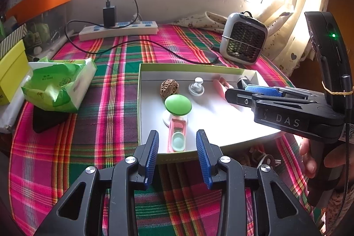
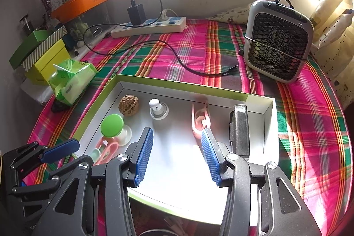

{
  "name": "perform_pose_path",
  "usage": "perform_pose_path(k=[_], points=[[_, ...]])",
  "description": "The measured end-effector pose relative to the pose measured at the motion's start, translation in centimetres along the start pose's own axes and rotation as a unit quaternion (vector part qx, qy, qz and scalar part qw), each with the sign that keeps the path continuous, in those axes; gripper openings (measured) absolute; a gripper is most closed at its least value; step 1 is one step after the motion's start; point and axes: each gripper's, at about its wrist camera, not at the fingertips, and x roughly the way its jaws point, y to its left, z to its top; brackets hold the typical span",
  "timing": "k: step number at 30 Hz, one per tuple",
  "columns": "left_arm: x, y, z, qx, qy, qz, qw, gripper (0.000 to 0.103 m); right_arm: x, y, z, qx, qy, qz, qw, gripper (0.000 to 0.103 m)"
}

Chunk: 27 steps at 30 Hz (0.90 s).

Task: Organize objects
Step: 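Withdraw both grippers out of the white box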

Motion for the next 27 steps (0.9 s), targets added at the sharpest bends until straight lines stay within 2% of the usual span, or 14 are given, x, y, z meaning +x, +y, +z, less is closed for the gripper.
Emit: perform_pose_path(k=[13, 27], points=[[-1.1, 0.3, -0.6, -0.001, -0.009, 0.002, 1.0000, 0.033, -1.4, -0.4, -1.0, 0.007, -0.013, 0.001, 1.000, 0.047], [-1.9, 0.3, -1.9, -0.001, -0.006, -0.011, 0.9999, 0.033, -4.1, -0.6, -3.7, 0.009, -0.029, -0.005, 1.000, 0.047]])
